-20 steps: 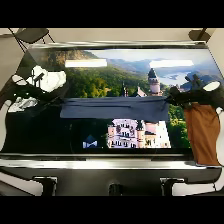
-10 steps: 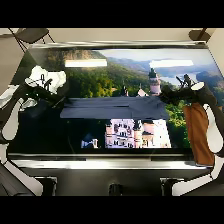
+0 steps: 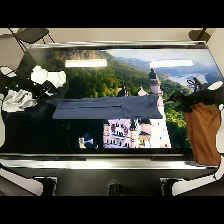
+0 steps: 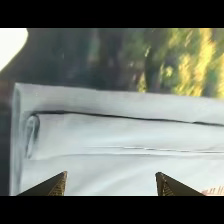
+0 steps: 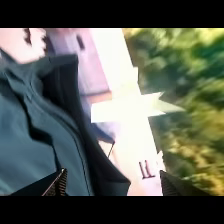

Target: Fold the shirts.

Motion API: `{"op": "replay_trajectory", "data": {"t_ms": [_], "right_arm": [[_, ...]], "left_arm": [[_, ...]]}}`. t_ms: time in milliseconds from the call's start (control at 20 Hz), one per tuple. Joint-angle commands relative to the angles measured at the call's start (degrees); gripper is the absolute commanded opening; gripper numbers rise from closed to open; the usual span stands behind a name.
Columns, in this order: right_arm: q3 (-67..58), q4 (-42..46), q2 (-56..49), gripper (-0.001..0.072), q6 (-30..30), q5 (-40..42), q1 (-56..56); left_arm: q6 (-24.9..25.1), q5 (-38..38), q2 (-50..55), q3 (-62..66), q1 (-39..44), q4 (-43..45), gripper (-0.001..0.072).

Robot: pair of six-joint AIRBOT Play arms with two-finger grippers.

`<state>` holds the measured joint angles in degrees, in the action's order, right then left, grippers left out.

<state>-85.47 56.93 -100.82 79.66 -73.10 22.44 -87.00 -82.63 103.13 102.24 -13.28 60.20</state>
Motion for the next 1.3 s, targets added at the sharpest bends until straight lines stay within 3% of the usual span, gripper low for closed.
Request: {"op": "replay_trajectory", "data": {"t_ms": [0,450,550,600,700,750,800,850,900,1050,1250], "right_arm": [[-0.2,-6.5,-4.9,0.071,-2.1,-5.3,0.3],[-0.2,-12.9,-11.2,0.071,-2.2,-0.4,-9.3],[-0.2,-12.8,-11.3,0.0677,-2.0,1.2,-11.6],[-0.2,-12.8,-11.2,0.0578,-1.9,2.1,-12.5],[-0.3,-12.9,-10.1,0.0128,-1.8,2.9,-13.6],[-0.3,-12.5,-8.7,0.0052,-1.0,2.8,-13.7],[-0.3,-12.2,-6.5,0.0051,-1.0,2.6,-13.6],[-0.3,-11.6,-4.0,0.005,-0.6,2.4,-13.7],[-0.3,-10.6,-1.1,0.005,0.5,2.0,-13.8],[-0.3,-4.4,8.1,0.0049,6.0,-0.5,-16.6],[-0.3,7.5,18.3,0.0049,13.0,-6.4,-21.8]], "left_arm": [[0.0,-1.8,-3.5,0.3,0.2,-0.3,0.0655],[0.0,-3.5,-9.7,0.3,5.8,-0.9,0.0654],[0.2,-3.5,-10.0,0.3,8.1,-0.9,0.0654],[0.5,-3.4,-9.9,0.3,9.4,-0.9,0.0655],[4.5,-2.6,-9.4,0.3,12.9,-0.9,0.065],[4.7,-1.4,-8.8,0.1,15.1,-0.9,0.0618],[4.7,-0.2,-7.9,-0.3,17.6,-0.9,0.0426],[4.7,1.7,-6.7,-0.9,20.5,-0.9,0.0108],[4.7,4.0,-5.4,-1.9,23.5,-0.9,0.003],[2.2,11.3,0.7,-3.7,33.4,-2.0,0.0029],[1.3,19.3,8.5,-3.7,40.3,-13.4,0.0029]]}}
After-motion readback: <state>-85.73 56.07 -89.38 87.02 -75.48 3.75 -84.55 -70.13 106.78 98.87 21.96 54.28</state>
